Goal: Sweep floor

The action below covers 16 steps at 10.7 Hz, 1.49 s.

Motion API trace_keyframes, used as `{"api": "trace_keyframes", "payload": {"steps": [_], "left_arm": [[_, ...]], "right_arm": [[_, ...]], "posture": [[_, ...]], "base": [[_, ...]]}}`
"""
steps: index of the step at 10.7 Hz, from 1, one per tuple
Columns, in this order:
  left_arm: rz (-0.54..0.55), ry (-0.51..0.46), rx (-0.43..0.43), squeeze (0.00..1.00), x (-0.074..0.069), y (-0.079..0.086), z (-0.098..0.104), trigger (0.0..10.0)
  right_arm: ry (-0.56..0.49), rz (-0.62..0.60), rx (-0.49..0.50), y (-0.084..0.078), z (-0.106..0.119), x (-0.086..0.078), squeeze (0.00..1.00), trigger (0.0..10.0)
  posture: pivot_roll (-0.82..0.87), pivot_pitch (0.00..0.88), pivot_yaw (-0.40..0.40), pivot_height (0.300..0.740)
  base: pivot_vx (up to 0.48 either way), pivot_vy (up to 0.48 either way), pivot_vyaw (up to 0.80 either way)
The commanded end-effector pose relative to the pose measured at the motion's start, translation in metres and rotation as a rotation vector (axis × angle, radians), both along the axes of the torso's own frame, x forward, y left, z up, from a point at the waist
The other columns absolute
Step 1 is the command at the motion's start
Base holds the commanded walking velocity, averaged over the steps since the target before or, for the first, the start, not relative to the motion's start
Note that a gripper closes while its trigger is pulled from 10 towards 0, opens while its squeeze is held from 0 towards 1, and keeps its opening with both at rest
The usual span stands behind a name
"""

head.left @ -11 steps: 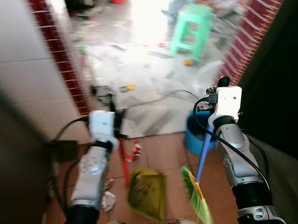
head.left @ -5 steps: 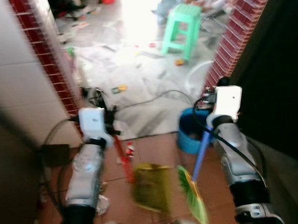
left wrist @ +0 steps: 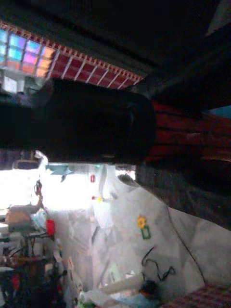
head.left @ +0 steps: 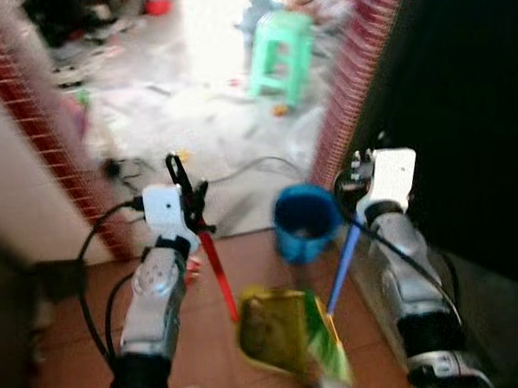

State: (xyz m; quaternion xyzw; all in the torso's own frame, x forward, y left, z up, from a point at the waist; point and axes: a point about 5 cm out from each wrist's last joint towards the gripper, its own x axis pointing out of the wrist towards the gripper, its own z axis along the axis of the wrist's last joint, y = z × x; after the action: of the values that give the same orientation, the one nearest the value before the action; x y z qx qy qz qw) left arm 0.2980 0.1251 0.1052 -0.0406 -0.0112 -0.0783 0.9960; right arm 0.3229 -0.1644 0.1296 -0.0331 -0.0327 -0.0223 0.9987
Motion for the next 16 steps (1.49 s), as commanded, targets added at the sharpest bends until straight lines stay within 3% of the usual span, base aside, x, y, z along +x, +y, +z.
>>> {"api": "trace_keyframes", "payload": {"steps": [1,7,10,12,13,15,16], "left_arm": [[-0.011,-0.054,-0.010,0.00,0.003,-0.004,0.012,10.0],[0.154,-0.087,-0.030,0.00,0.005,0.017,0.024,10.0],[0.186,-0.012,0.039,0.00,0.002,0.034,-0.001,10.0],[0.199,-0.028,0.150,0.00,-0.001,0.053,-0.003,10.0],[0.199,-0.022,0.161,0.00,-0.005,0.056,-0.005,10.0],[0.220,0.005,0.121,0.00,-0.015,0.059,-0.009,10.0],[0.229,0.032,0.009,0.00,-0.026,0.057,-0.012,10.0]], "right_arm": [[-0.020,-0.021,-0.030,-0.008,0.006,0.001,0.00,10.0],[-0.020,-0.038,-0.049,-0.016,0.004,-0.002,0.00,10.0],[0.048,-0.072,0.020,-0.017,-0.019,-0.005,0.00,10.0],[0.042,-0.050,0.057,-0.006,-0.024,-0.008,0.00,10.0],[0.036,-0.032,0.050,-0.002,-0.023,-0.009,0.00,10.0],[0.023,-0.023,0.044,-0.002,-0.021,-0.013,0.00,10.0],[0.031,-0.018,0.024,-0.007,-0.023,-0.019,0.00,10.0]], "posture": [[-0.09,0.000,0.002,0.740],[-0.10,0.000,0.000,0.740],[-0.08,0.000,0.003,0.740],[-0.06,0.000,0.014,0.740],[-0.06,0.000,0.011,0.740],[-0.05,0.000,0.001,0.740],[-0.06,0.000,-0.007,0.740]], "base": [[0.000,-0.394,0.00],[0.000,0.000,0.00],[0.000,0.000,0.00],[0.000,0.000,0.00],[0.000,0.000,0.00],[0.000,0.000,0.00],[0.000,0.000,0.00]]}}
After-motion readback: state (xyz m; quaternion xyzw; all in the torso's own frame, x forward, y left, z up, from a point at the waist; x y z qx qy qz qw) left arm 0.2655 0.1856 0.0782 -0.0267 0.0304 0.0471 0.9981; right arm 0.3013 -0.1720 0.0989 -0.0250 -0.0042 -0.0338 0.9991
